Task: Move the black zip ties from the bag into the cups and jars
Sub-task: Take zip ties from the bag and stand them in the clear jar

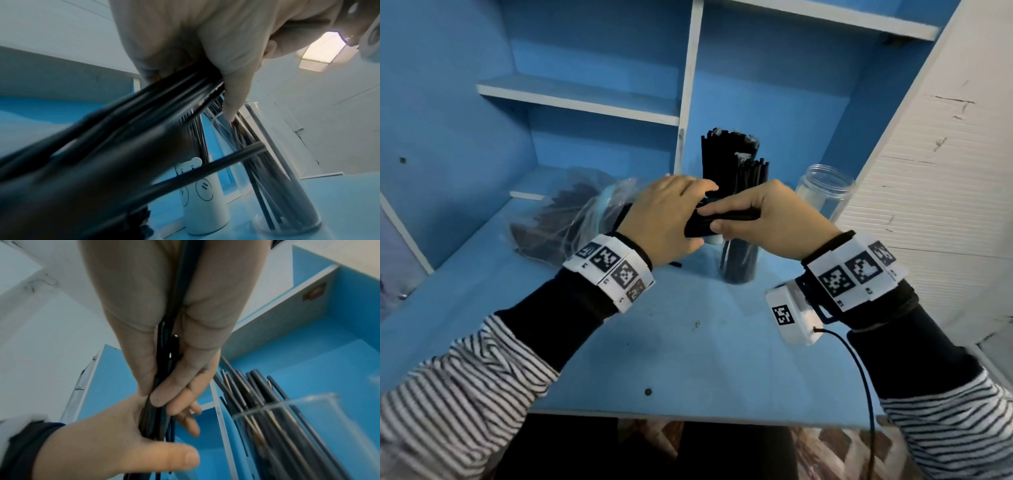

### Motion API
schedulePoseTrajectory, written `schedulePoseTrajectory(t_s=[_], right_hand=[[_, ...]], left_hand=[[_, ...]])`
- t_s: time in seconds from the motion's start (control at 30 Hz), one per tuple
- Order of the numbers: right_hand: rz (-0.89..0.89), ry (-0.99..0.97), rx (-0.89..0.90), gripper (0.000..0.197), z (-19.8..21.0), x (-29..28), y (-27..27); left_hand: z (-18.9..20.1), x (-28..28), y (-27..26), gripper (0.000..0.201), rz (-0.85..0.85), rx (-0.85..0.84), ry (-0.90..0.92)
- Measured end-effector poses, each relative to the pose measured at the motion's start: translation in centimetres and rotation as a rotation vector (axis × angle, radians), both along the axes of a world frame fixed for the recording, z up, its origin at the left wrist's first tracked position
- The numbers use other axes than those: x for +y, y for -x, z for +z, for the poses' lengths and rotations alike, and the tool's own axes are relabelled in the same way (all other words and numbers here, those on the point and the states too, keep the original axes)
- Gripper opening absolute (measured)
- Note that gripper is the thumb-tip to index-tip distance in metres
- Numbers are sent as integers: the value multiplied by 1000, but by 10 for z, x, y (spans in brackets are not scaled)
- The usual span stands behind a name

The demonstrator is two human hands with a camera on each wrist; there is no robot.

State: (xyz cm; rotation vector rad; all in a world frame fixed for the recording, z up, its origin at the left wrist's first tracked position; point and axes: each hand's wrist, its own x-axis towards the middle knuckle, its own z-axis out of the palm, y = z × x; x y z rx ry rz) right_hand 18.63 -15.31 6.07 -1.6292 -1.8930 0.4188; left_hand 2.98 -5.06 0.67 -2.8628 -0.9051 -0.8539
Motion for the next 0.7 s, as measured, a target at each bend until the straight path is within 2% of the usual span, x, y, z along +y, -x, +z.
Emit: schedulePoseTrajectory(t_s=[0.1,0.17,0.23,0.3,0.43,0.5,0.6,0.7], right_hand=[[-4,-9,-35,26,8,-10,-4],[10,0,-57,32,14,-18,-8],[15,-8,-36,41,23,-24,-15],[0,-73,63,46,31,-30,-19],[-7,-339,248,38,40,-33,-14],[-10,-447,263,36,42,-29,-6],[15,-582,277,32,45,-21,4],[-12,-603,236,23,39,-10,10]], left_hand=[[3,-3,-13,24,21,-130,54],[3,-3,-16,12,7,-140,139],[1,-4,-16,13,-22,-191,252],[-1,-5,-15,20,-40,-285,364],[0,-11,-22,22,-53,-397,475],[3,-15,-29,20,-74,-452,543],[6,-22,-37,35,-128,-528,656],[1,-28,-41,28,-206,-583,802]])
